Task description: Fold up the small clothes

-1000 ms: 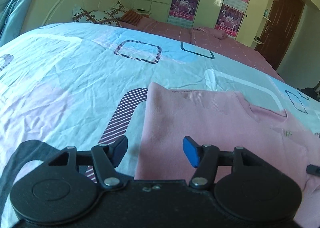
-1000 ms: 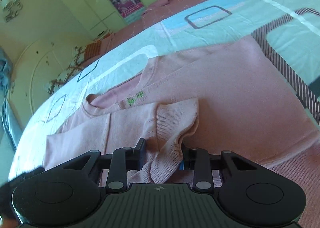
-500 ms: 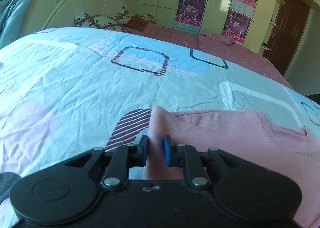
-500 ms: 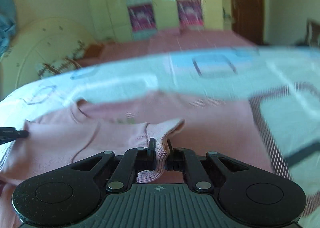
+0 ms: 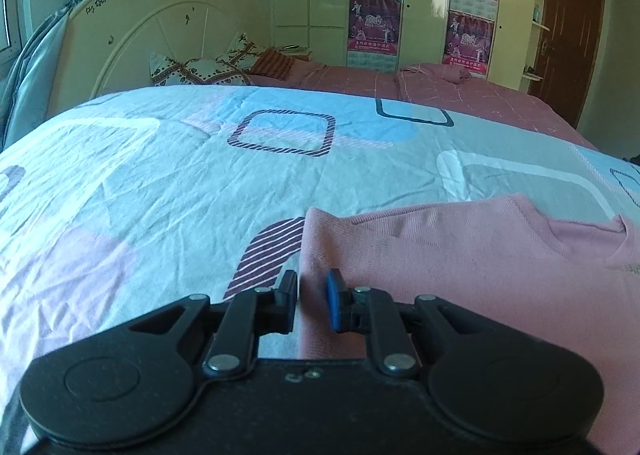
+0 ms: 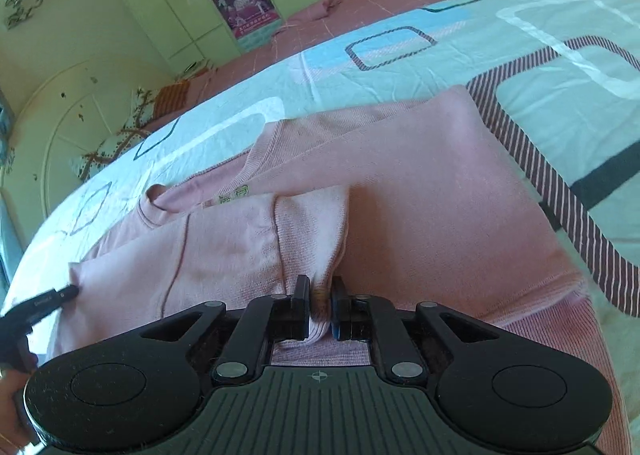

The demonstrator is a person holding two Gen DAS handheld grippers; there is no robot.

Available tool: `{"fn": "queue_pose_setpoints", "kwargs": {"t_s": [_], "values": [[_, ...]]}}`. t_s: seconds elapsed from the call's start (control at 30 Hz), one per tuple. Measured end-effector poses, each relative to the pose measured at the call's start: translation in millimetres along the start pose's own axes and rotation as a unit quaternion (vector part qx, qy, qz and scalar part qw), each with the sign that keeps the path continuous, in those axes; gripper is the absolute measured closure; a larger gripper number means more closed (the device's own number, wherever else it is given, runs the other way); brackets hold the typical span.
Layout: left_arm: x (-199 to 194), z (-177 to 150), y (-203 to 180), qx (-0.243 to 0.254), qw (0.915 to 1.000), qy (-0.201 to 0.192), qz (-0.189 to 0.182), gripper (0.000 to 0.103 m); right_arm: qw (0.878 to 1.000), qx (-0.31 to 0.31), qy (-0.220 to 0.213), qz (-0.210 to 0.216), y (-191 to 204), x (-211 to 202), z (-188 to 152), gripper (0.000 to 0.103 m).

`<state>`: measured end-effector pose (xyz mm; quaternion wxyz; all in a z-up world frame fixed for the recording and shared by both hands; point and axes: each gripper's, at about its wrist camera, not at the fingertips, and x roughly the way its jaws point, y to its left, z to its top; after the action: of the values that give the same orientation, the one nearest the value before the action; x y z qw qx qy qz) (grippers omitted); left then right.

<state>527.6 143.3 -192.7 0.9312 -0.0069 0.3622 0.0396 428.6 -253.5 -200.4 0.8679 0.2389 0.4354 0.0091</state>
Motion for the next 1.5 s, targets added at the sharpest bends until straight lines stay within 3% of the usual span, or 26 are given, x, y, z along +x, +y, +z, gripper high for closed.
{"fn": "queue_pose_setpoints", "kwargs": {"t_s": [0.1,0.13,0.3,0.5,0.6,0.77,0.93,1.03,1.1,1.3,1.5], "values": [[-17.7,-5.6,0.4,-0.001,1.0,0.005,-0.008,0.084,1.0,-0.002,-0.019,-0.019,-0.7,-8.1,0.8,0.058],[-24.3,-8.0,0.7,-0.004,0.9999,0.006,-0.013,0.084,0.999,-0.008,-0.028,-0.026,0.5,-11.0,0.8,0.057],[-56.0,-26.8,-8.6,-0.006,0.9989,0.016,-0.044,0.077,0.996,-0.054,-0.066,-0.038,19.8,-24.2,-3.9,0.057],[-77.3,-53.8,-30.5,-0.014,0.9953,0.033,-0.09,0.077,0.989,-0.14,-0.05,-0.023,56.1,-15.0,-22.7,0.057],[-77.8,-66.0,-35.3,-0.001,0.9958,0.037,-0.083,0.076,0.986,-0.158,-0.04,-0.025,60.4,-9.2,-30.5,0.057],[-75.7,-68.5,-35.1,0.007,0.9964,0.039,-0.075,0.075,0.978,-0.198,-0.011,-0.065,48.5,6.2,-37.6,0.057],[-78.4,-66.1,-38.7,0.004,0.997,0.046,-0.063,0.076,0.983,-0.172,-0.018,-0.053,46.0,-6.3,-37.1,0.057],[-80.1,-65.5,-41.1,0.005,0.9972,0.05,-0.055,0.076,0.977,-0.201,-0.004,-0.065,47.2,-0.6,-43.2,0.057],[-84.1,-62.1,-42.3,-0.005,0.9969,0.055,-0.056,0.076,0.981,-0.189,-0.007,-0.052,47.6,-8.7,-40.1,0.057],[-105.8,-58.8,-70.1,-0.002,0.9947,0.051,-0.089,0.073,0.983,-0.181,-0.014,-0.011,59.1,-28.4,-43.8,0.057],[-113.7,-71.1,-106.9,0.025,0.9921,0.061,-0.107,0.073,0.98,-0.199,-0.003,0.0,70.4,-28.8,-57.5,0.057]]}}
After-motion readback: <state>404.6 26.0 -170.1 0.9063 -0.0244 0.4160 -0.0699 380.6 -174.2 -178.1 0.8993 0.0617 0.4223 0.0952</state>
